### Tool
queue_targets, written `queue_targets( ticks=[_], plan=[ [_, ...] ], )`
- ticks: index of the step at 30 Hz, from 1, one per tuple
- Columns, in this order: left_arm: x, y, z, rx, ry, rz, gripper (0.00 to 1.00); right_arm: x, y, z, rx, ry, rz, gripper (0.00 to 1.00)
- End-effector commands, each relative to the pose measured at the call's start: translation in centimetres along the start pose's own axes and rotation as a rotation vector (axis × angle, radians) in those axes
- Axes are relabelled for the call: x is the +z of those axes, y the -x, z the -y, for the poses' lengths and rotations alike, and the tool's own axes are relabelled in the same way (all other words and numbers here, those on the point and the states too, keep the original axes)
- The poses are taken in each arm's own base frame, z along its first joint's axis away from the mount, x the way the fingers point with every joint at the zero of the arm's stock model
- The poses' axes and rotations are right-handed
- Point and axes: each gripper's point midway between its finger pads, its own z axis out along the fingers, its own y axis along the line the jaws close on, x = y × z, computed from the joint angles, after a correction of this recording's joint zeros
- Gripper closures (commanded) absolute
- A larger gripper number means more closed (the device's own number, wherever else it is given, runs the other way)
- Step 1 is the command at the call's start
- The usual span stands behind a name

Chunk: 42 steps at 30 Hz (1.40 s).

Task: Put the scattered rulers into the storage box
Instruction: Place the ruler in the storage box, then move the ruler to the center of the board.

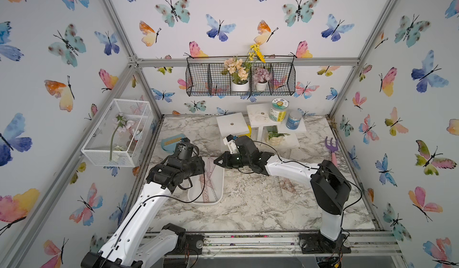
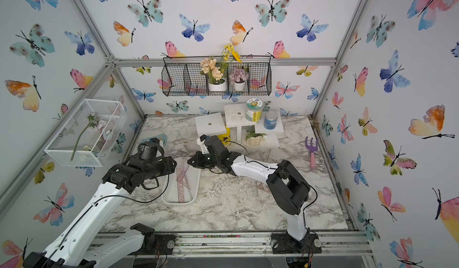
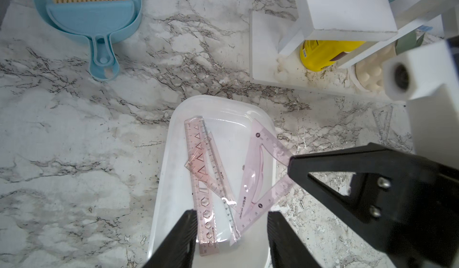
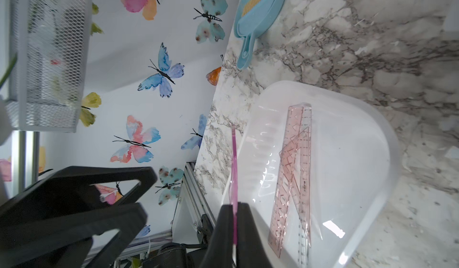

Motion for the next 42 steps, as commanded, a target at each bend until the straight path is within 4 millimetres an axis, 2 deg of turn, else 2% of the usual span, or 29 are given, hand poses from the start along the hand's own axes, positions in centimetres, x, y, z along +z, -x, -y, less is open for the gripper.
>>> queue_targets(
  ticks=[1,5,8,9,11,13,16,19,23,27,33,38,42],
  plan=[
    [-0.4,-1.2,0.1,-0.012,-0.066,-0.044,0.49,1.3,-1.0,1.2,-0.001,-0.029,-0.066,0.98],
    [0.0,-1.6,0.0,-0.027,-0.082,-0.061,0.50,2.4,-1.8,1.7,-0.007,-0.036,-0.096,0.91],
    [0.1,-1.6,0.3,-0.035,-0.101,-0.064,0.50,2.2,-1.7,1.6,-0.024,-0.041,-0.096,0.78],
    [0.2,-1.6,0.5,-0.037,-0.109,-0.066,0.50,1.9,-1.5,1.4,-0.036,-0.043,-0.089,0.71],
    [0.3,-1.5,0.8,-0.040,-0.127,-0.070,0.50,1.3,-1.1,0.9,-0.063,-0.051,-0.076,0.59],
    [0.6,-1.7,1.1,-0.041,-0.142,-0.087,0.50,0.4,-0.6,0.3,-0.094,-0.069,-0.059,0.51],
    [1.0,-2.0,1.9,-0.033,-0.181,-0.129,0.51,-1.2,0.1,0.1,-0.135,-0.125,-0.020,0.47],
    [1.4,-2.4,2.8,-0.040,-0.227,-0.155,0.53,-3.5,0.4,1.1,-0.171,-0.228,0.013,0.45],
    [1.8,-2.4,3.8,-0.044,-0.267,-0.156,0.52,-7.5,0.6,3.7,-0.183,-0.380,0.049,0.45],
    [2.4,-3.0,5.7,-0.025,-0.303,-0.181,0.53,-12.1,-0.3,8.2,-0.151,-0.552,0.070,0.45],
    [3.7,-5.0,9.6,0.016,-0.373,-0.231,0.53,-18.2,-2.8,14.8,-0.063,-0.741,0.077,0.44],
    [5.0,-7.5,13.0,0.038,-0.439,-0.288,0.53,-21.8,-4.5,18.8,0.021,-0.819,0.094,0.44],
    [5.7,-9.4,15.4,0.063,-0.466,-0.330,0.54,-23.2,-5.4,21.2,0.067,-0.875,0.090,0.42]
  ],
)
